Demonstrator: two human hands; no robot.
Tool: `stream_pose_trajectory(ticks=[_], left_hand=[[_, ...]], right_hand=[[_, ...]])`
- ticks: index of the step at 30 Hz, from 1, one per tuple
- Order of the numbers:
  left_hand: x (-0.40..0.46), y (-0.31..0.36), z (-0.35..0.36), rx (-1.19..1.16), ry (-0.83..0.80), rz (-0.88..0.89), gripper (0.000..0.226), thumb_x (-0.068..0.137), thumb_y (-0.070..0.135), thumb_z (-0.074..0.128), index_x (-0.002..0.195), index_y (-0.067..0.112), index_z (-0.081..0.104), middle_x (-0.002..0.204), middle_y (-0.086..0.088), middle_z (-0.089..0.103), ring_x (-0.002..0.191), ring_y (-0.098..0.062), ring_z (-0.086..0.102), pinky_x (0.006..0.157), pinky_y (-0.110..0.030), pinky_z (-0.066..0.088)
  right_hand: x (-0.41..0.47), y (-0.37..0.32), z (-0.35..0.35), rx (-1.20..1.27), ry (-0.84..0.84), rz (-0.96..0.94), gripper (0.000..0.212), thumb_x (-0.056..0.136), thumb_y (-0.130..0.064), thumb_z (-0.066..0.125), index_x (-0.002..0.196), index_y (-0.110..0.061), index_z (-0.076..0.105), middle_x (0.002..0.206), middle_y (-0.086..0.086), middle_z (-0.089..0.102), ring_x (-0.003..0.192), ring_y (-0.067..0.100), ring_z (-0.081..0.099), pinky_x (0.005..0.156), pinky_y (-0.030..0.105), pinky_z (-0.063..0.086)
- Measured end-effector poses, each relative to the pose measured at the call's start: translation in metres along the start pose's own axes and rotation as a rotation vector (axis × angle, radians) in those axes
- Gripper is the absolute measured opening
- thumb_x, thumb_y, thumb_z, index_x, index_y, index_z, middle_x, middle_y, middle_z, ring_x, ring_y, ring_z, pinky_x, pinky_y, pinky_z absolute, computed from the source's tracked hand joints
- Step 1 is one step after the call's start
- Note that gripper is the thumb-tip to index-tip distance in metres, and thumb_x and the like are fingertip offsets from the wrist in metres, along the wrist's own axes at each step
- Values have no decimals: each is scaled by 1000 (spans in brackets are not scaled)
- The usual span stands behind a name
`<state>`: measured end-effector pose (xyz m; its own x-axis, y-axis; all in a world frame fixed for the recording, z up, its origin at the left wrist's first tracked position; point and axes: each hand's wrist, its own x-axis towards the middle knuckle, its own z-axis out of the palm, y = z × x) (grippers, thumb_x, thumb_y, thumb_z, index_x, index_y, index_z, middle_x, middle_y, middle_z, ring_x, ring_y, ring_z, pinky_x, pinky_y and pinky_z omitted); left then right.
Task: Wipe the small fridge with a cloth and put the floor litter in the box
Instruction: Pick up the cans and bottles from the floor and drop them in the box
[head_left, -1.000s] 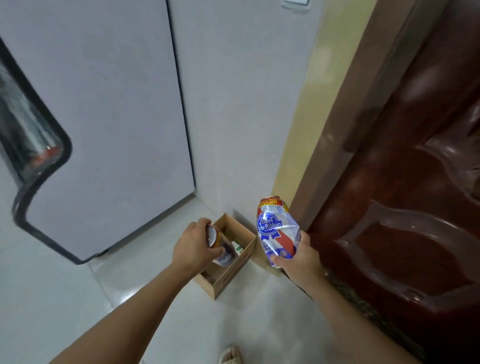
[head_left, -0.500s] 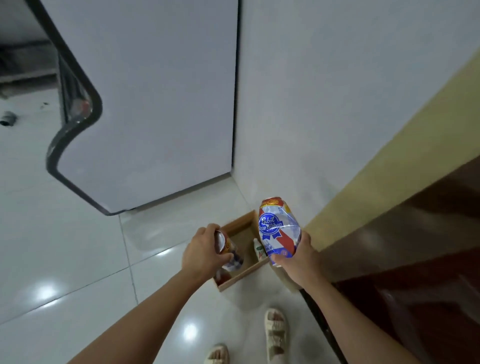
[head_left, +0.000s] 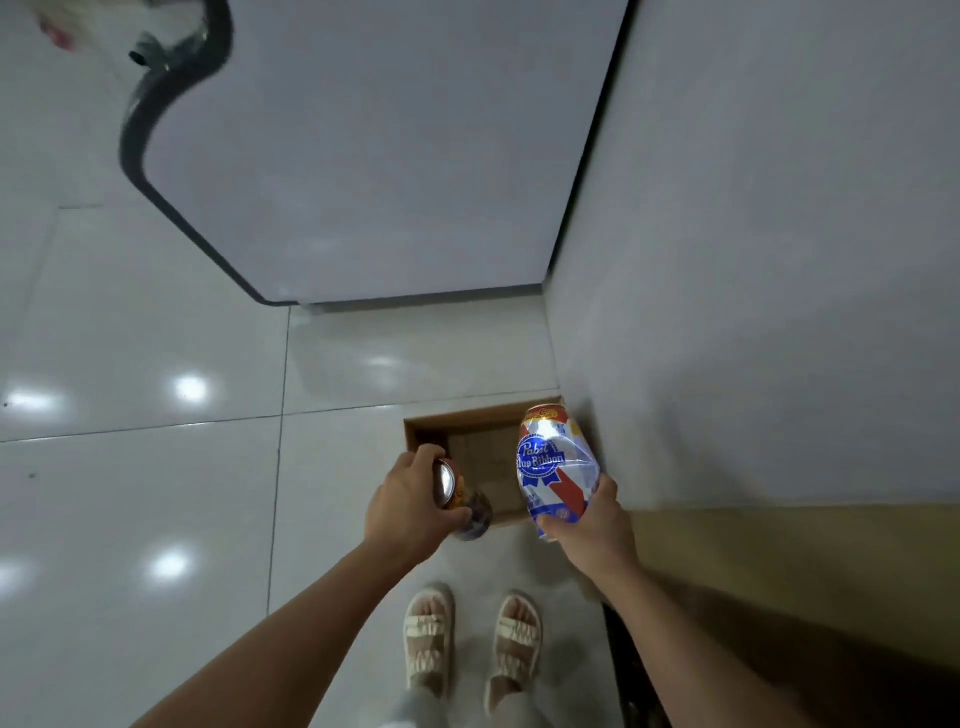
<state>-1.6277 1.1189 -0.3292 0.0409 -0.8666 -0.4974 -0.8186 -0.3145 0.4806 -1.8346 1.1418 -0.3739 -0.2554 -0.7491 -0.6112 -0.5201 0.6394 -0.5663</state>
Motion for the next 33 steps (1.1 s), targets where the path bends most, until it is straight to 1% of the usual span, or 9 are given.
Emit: stream_pose_trajectory(ticks=[5,8,10,13,16,19,23,28,33], left_hand=[[63,-17,53,-17,-22,-47,71,67,34,79,127,23,43,121,-1,53,105,-21,56,85,-35,53],[107,-36,87,-17,-18,-59,71,67,32,80,127,22,44,123,-2,52,108,-21,55,85,-32,50],[136,-50,111,-3,-31,-66,71,68,32,79,128,22,42,125,-2,51,109,-20,54,85,-31,48],[178,-72,148,23,-61,-64,71,69,34,78,128,23,41,125,-1,50,108,-20,53,85,-33,50],[215,-93,185,62,-102,-60,71,70,34,78,129,23,41,125,-2,50,109,-22,53,86,-33,50],[249,-111,221,87,-137,-62,73,71,34,78,131,21,39,127,-3,49,113,-22,52,88,-33,48],[296,-129,264,95,-196,-85,74,69,35,79,130,19,41,127,-7,50,113,-24,52,87,-34,50],[335,-147,310,135,-286,-112,77,70,35,79,133,17,40,127,-10,53,113,-28,55,88,-38,53],[355,-167,341,157,-363,-131,74,69,36,80,130,15,43,126,-9,54,111,-26,56,87,-35,52]], right_hand=[[61,34,39,16,-14,43,87,64,-20,85,135,-13,35,122,3,56,103,19,58,79,26,51],[102,60,66,17,-33,59,84,63,-18,85,133,-15,38,120,1,57,100,16,58,68,15,46],[129,76,86,25,-47,68,86,66,-18,84,136,-17,36,124,0,54,106,15,57,68,13,44],[171,97,116,0,-51,60,87,68,-20,83,139,-19,32,128,-1,51,111,16,55,77,19,48],[212,117,147,-33,-62,51,91,70,-22,82,142,-20,27,131,1,50,111,16,55,79,21,49],[248,136,173,-103,-45,50,94,71,-22,80,145,-20,21,137,3,46,122,22,50,92,33,47],[292,160,200,-131,-72,103,94,73,-20,78,145,-17,18,140,6,44,126,26,47,95,34,44],[337,185,230,-185,-105,188,97,72,-21,79,146,-18,16,139,10,45,126,30,47,99,42,46],[362,195,248,-139,-110,197,102,77,-13,75,149,-15,3,149,12,28,134,31,36,101,37,41]])
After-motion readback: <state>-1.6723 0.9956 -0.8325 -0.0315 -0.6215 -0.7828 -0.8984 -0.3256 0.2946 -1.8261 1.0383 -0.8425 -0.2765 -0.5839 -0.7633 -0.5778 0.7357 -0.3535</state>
